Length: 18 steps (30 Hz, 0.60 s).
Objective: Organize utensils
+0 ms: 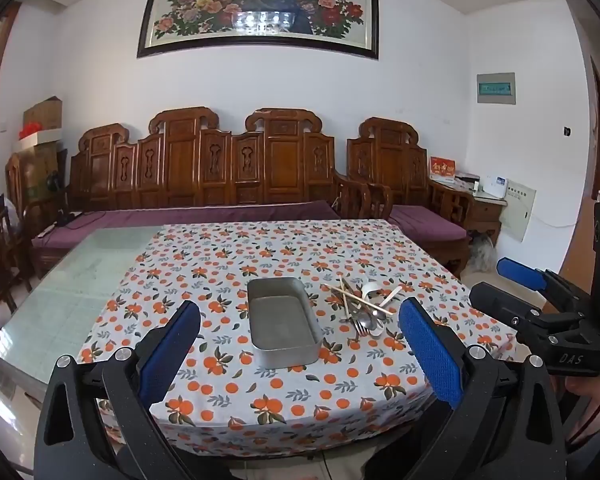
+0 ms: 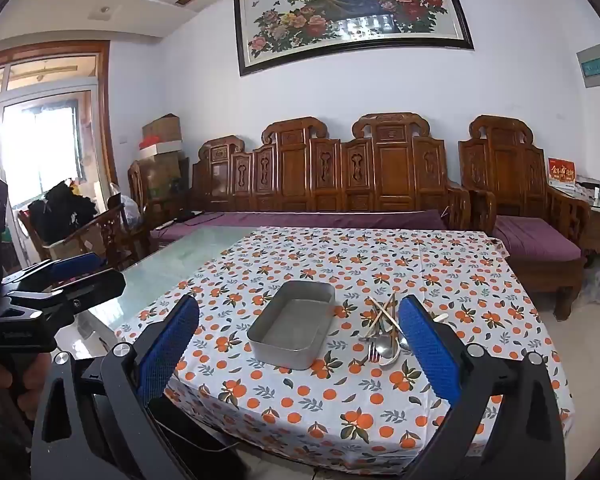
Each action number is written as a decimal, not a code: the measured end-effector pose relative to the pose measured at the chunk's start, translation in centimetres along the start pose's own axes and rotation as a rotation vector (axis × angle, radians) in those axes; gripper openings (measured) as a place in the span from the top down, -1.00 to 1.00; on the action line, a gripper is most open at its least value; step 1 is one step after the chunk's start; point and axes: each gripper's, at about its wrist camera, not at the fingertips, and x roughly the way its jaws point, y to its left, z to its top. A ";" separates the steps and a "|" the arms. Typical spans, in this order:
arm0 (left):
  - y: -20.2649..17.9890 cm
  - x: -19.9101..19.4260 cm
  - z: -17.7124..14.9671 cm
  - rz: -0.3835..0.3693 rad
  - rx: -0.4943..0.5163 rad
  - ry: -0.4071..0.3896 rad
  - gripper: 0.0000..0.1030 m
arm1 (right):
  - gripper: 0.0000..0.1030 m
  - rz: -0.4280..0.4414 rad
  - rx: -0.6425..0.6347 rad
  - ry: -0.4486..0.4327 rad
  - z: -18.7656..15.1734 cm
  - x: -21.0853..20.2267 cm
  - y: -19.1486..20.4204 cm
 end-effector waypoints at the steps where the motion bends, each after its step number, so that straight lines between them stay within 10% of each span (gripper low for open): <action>1: 0.0 0.0 0.0 0.000 0.001 0.001 -0.87 | -0.95 0.001 0.000 -0.001 0.0 0.0 0.0; 18: -0.3 -1.0 1.1 0.002 0.012 -0.015 -0.87 | -0.95 0.001 0.003 0.002 0.1 -0.2 0.2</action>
